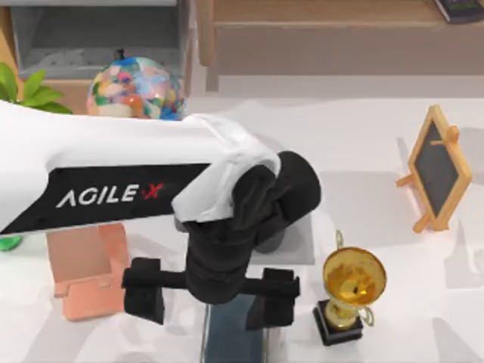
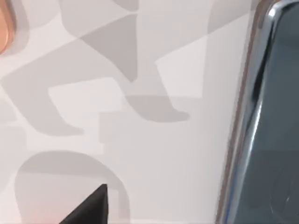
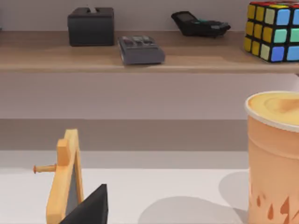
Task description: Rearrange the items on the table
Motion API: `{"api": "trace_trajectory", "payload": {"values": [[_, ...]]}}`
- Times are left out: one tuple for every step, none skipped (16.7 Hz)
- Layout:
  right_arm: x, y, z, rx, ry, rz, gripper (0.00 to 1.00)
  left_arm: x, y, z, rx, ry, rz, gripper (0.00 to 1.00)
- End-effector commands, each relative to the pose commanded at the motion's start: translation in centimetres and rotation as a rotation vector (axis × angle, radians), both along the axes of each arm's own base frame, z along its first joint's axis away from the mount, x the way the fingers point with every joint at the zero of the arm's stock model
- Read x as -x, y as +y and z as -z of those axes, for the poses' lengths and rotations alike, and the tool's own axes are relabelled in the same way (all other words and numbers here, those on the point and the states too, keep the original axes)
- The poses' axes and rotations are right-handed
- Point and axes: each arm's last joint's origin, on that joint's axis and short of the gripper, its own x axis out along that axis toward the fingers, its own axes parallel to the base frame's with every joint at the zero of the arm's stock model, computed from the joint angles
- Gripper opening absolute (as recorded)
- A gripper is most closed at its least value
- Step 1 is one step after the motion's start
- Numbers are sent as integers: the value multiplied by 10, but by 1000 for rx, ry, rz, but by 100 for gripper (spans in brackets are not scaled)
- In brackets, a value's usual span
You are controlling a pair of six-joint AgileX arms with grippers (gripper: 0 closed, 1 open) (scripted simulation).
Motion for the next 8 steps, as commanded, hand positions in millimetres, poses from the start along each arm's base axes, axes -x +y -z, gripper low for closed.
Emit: {"api": "trace_trajectory", "payload": {"values": [[0, 0, 0, 0, 0, 0, 100, 8, -1, -3, 19, -13, 11, 100], [0, 0, 0, 0, 0, 0, 100, 15, -2, -7, 42, -29, 22, 100], [0, 0, 0, 0, 0, 0, 100, 21, -4, -11, 69, -45, 32, 100], [0, 0, 0, 0, 0, 0, 100, 26, -6, -15, 95, -61, 40, 100], [0, 0, 0, 0, 0, 0, 100, 28, -8, -19, 118, -75, 45, 100], [0, 0, 0, 0, 0, 0, 100, 30, -9, -21, 133, -84, 47, 100], [0, 0, 0, 0, 0, 0, 100, 30, -10, -22, 138, -86, 48, 100], [0, 0, 0, 0, 0, 0, 100, 30, -10, -22, 138, -86, 48, 100]]}}
